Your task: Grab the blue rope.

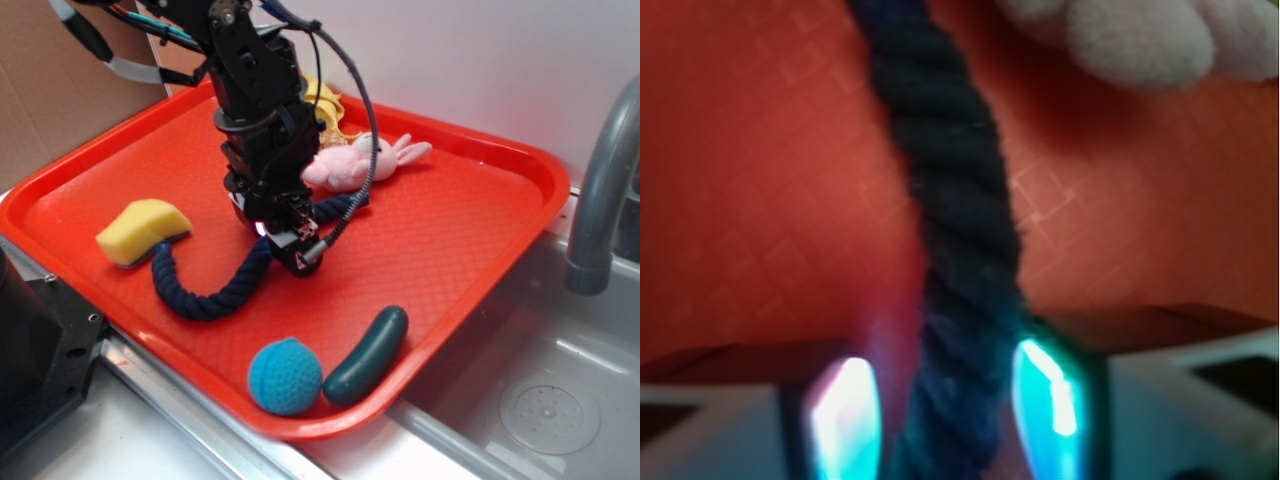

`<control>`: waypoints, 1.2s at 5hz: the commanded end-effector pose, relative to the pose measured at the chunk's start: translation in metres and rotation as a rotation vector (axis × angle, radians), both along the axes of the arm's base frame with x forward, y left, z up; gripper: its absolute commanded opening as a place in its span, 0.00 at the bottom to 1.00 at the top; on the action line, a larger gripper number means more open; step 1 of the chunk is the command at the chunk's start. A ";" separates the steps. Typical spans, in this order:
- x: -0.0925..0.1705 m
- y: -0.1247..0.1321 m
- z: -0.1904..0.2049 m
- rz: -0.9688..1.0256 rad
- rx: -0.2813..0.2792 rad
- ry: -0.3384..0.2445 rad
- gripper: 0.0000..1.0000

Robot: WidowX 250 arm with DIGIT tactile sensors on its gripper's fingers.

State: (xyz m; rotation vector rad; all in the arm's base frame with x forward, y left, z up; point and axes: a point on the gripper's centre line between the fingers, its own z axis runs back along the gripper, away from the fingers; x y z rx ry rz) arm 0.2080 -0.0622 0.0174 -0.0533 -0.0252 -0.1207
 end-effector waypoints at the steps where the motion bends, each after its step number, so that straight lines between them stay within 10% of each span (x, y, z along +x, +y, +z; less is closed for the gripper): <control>1: -0.027 0.024 0.061 0.052 0.023 0.065 0.00; 3: -0.064 0.065 0.163 0.221 0.038 0.104 0.00; 6: -0.051 0.071 0.271 0.276 0.097 -0.072 0.00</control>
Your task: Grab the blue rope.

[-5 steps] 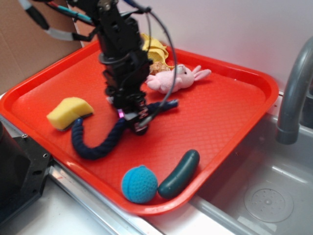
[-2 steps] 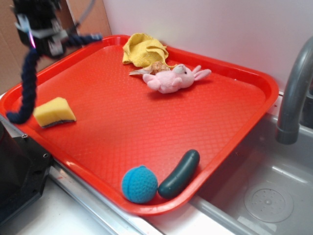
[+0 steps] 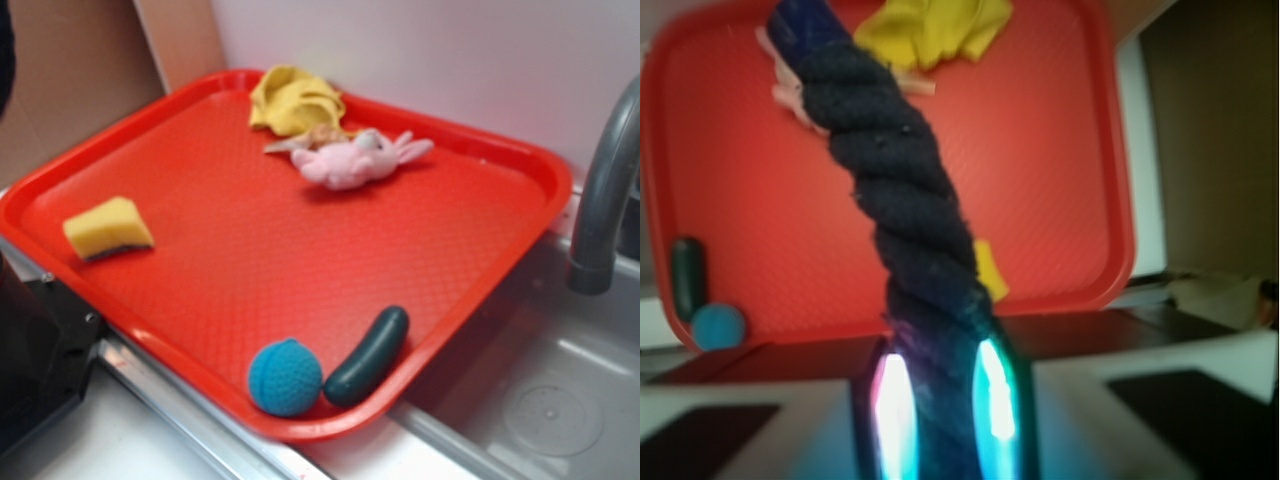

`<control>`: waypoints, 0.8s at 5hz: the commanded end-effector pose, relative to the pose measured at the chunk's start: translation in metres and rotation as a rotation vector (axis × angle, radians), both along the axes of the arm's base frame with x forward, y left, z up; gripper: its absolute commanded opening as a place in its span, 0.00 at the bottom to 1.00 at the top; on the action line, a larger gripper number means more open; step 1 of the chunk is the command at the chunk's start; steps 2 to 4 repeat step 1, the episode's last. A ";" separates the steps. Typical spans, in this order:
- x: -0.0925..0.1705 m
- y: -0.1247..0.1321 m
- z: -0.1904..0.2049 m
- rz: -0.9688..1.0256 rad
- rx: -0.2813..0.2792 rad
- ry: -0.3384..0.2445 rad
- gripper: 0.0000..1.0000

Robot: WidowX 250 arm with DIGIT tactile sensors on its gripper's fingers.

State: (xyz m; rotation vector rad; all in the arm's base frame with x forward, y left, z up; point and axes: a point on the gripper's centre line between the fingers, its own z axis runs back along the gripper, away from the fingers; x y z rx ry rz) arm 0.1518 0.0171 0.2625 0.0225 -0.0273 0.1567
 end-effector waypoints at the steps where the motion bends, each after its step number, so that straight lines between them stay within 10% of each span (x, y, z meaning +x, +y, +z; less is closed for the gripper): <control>1: 0.007 -0.014 0.021 -0.020 0.047 -0.044 0.00; 4: 0.007 -0.014 0.021 -0.020 0.047 -0.044 0.00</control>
